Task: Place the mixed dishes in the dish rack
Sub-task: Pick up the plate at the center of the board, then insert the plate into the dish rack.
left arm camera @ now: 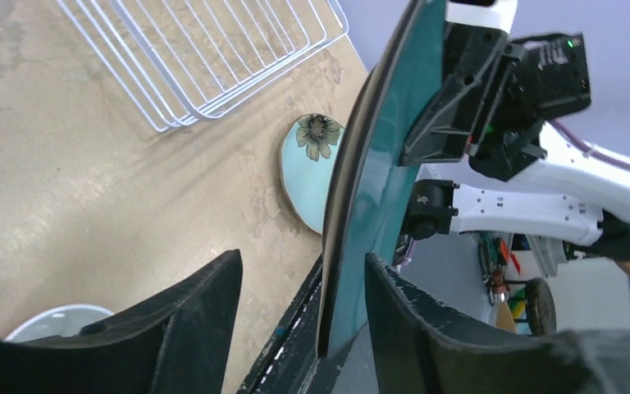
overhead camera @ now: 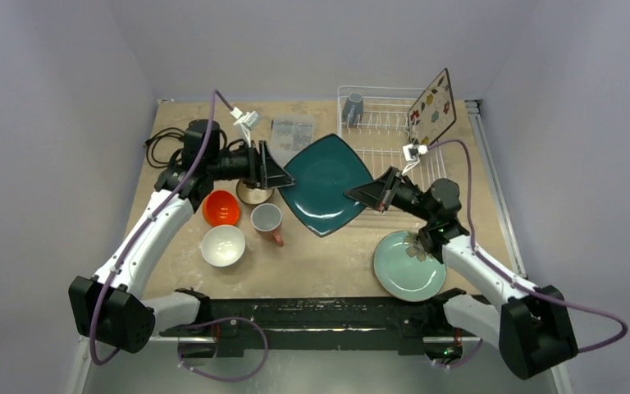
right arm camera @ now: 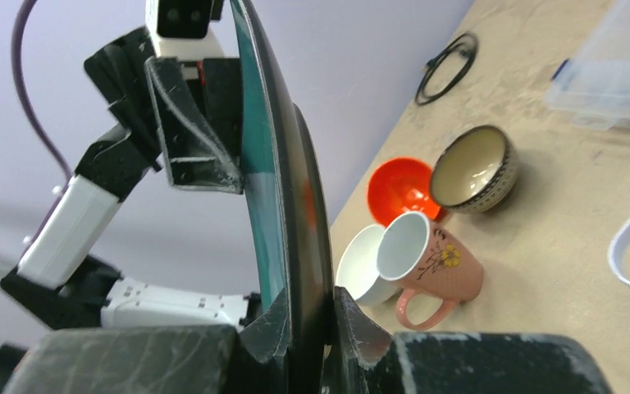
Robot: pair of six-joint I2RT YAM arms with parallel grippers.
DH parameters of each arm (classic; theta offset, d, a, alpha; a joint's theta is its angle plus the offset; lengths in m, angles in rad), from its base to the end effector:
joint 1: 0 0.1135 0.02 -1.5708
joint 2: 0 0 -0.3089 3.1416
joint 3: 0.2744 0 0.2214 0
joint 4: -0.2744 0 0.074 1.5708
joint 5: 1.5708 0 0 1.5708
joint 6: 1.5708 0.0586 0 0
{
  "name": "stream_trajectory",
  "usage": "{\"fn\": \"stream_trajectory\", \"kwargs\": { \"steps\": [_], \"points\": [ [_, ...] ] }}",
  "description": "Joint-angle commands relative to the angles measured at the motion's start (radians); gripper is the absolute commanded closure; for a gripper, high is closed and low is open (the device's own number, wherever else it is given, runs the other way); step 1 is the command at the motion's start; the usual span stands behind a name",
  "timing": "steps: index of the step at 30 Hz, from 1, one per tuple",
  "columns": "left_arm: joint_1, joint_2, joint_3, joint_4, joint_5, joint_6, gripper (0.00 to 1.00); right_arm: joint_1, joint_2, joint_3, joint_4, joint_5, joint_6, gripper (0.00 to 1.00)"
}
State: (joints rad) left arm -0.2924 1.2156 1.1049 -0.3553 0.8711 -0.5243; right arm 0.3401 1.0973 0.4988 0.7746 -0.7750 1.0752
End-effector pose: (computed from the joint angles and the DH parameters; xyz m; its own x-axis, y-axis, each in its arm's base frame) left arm 0.2081 -0.1095 0.3890 -0.7930 -0.0979 -0.6013 0.5119 0.4281 -0.7448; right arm 0.1778 0.1064 0.3382 -0.7024 0.4181 -0.5760 -0.5675 0.1596 0.8078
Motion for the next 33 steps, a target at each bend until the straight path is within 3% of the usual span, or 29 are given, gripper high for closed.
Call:
{"fn": "stream_trajectory", "kwargs": {
  "steps": [1, 6, 14, 19, 23, 28, 33],
  "points": [
    [0.009, -0.030, 0.064, -0.105, -0.157, 0.077, 0.33, -0.001, -0.158, 0.039, -0.172, 0.241, -0.053, 1.00],
    [0.030, -0.080, 0.065, -0.175, -0.371, 0.097, 0.19, -0.032, -0.331, 0.102, -0.517, 0.594, -0.143, 1.00],
    [0.036, -0.234, 0.010, -0.083, -0.535, 0.132, 0.17, -0.049, -0.407, 0.291, -0.771, 1.023, -0.363, 1.00],
    [0.036, -0.207, 0.180, -0.116, -0.576, 0.094, 0.15, -0.050, -0.340, 0.423, -0.773, 1.164, -0.587, 1.00],
    [0.036, -0.181, 0.258, -0.044, -0.574, 0.123, 0.13, -0.049, -0.261, 0.479, -0.784, 1.219, -0.677, 1.00],
    [0.036, -0.208, 0.141, 0.070, -0.564, 0.234, 0.12, -0.049, -0.211, 0.456, -0.643, 1.207, -0.824, 1.00],
    [0.041, -0.214, 0.050, 0.163, -0.488, 0.196, 0.11, -0.049, -0.108, 0.464, -0.537, 1.196, -0.947, 1.00]
  ]
}}
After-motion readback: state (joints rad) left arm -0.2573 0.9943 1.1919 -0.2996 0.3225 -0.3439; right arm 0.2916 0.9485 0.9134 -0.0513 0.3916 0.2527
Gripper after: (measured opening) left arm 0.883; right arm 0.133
